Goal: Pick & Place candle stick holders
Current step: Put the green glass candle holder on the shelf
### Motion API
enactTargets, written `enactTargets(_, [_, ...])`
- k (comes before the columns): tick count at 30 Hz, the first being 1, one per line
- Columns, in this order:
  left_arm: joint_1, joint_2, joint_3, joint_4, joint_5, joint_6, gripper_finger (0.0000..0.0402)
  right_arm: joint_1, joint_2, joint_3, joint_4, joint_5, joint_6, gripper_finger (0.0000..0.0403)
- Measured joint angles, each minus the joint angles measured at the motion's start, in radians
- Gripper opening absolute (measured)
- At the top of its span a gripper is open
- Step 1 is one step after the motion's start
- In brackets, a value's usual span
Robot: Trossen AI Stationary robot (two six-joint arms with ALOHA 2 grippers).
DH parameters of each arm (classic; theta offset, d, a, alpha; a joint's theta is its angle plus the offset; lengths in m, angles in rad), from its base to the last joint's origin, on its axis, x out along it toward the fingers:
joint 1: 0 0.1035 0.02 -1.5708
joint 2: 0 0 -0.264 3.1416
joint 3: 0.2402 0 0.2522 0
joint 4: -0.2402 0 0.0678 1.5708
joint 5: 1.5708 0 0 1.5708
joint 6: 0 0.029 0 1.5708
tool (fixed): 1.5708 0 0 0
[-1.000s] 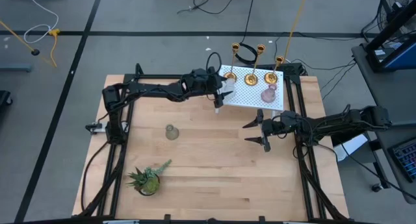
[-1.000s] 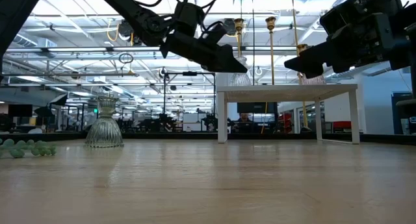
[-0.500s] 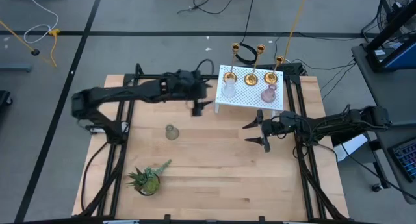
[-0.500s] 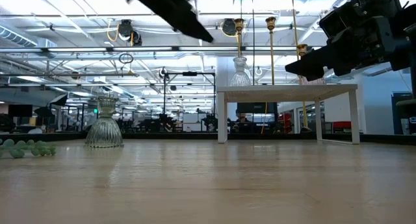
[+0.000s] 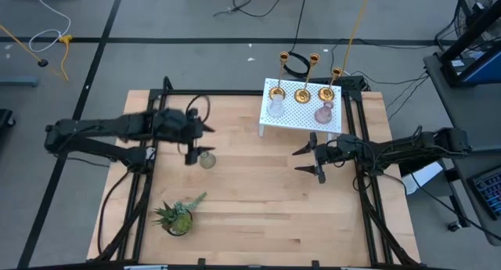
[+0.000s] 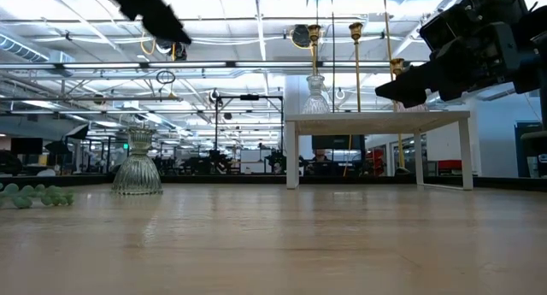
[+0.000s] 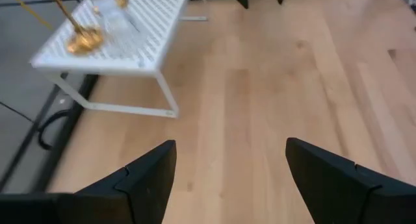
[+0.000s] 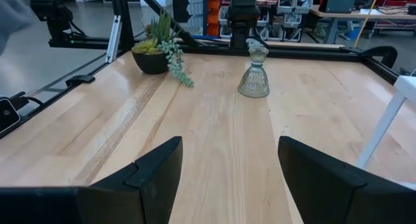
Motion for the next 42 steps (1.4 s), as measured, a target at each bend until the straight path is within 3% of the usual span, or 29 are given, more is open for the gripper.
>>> enactTargets(7, [-0.051, -0.181, -0.397, 0.249, -0.002, -0.197, 0.0294, 0.000, 0.000, 0.000, 0.000, 0.000, -0.008, 0.0247])
enactTargets(11, [-0.053, -0.218, -0.513, 0.344, -0.018, -0.155, 0.0294, 0.000, 0.000, 0.000, 0.001, 0.000, -0.031, 0.0247])
enactTargets(18, [-0.053, -0.219, -0.590, 0.363, -0.087, -0.181, 0.0294, 0.000, 0.000, 0.000, 0.008, 0.000, -0.056, 0.0247])
enactTargets(23, [-0.053, -0.219, -0.648, 0.406, -0.077, -0.205, 0.0294, 0.000, 0.000, 0.000, 0.008, 0.000, -0.091, 0.0247])
enactTargets(35, [-0.053, -0.218, -0.838, 0.718, -0.116, -0.208, 0.0294, 0.000, 0.000, 0.000, 0.008, 0.000, -0.165, 0.0247])
enactTargets(42, [-0.053, -0.218, -0.890, 0.712, -0.112, -0.361, 0.0294, 0.000, 0.000, 0.000, 0.008, 0.000, -0.169, 0.0247])
